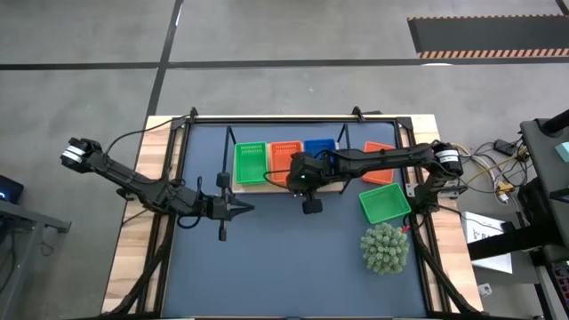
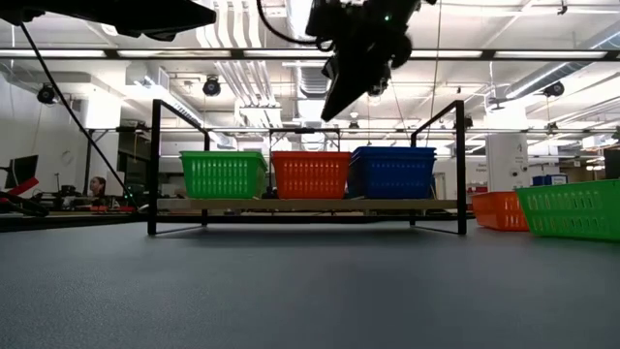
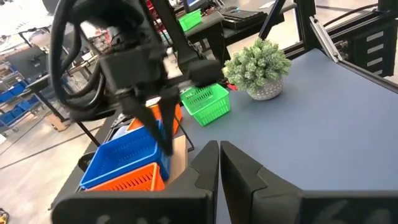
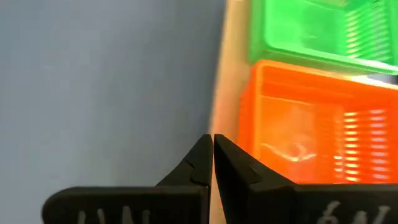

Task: Stack baskets on shelf by color
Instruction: Stack the green basket on top of the green basket on the shelf

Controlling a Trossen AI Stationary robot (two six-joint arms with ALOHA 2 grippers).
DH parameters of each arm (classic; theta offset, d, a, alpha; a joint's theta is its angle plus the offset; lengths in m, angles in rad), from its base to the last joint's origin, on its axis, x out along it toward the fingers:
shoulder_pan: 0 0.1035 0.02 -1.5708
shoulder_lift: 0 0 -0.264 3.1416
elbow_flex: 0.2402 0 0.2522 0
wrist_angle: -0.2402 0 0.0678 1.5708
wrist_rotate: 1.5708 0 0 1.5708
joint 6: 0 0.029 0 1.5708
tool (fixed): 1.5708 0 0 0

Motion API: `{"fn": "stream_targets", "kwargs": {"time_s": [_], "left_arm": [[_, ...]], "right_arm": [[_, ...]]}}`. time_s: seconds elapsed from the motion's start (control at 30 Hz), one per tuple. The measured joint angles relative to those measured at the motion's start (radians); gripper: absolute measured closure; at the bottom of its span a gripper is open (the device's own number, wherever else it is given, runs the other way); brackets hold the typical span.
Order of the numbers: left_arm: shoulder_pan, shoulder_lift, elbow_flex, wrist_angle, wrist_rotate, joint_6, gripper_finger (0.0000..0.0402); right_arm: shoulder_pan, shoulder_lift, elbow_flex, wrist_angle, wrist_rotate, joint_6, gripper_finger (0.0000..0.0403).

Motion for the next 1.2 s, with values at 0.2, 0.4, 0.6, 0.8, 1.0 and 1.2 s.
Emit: {"fn": "stream_targets", "kwargs": {"time_s": [0.2,0.4,0.6,0.8,1.0,1.2], "left_arm": [[0.000,0.000,0.001,0.025,0.000,0.001,0.0402],[0.000,0.000,0.001,0.022,0.000,0.000,0.0402],[0.000,0.000,0.012,0.023,0.000,-0.025,0.0402],[0.000,0.000,0.018,0.024,0.003,-0.050,0.0402],[-0.002,0.000,0.014,0.045,0.005,-0.055,0.0402],[-0.004,0.000,0.014,0.044,0.006,-0.099,0.0402]], "right_arm": [[0.060,-0.040,0.000,-0.091,-0.113,0.145,0.0394],[0.135,-0.080,0.000,-0.225,-0.163,0.274,0.0394],[0.193,-0.091,-0.007,-0.300,-0.158,0.389,0.0394],[0.257,-0.092,-0.020,-0.352,-0.160,0.507,0.0394],[0.309,-0.093,-0.026,-0.384,-0.159,0.594,0.0394],[0.319,-0.093,-0.026,-0.520,-0.155,0.668,0.0394]]}}
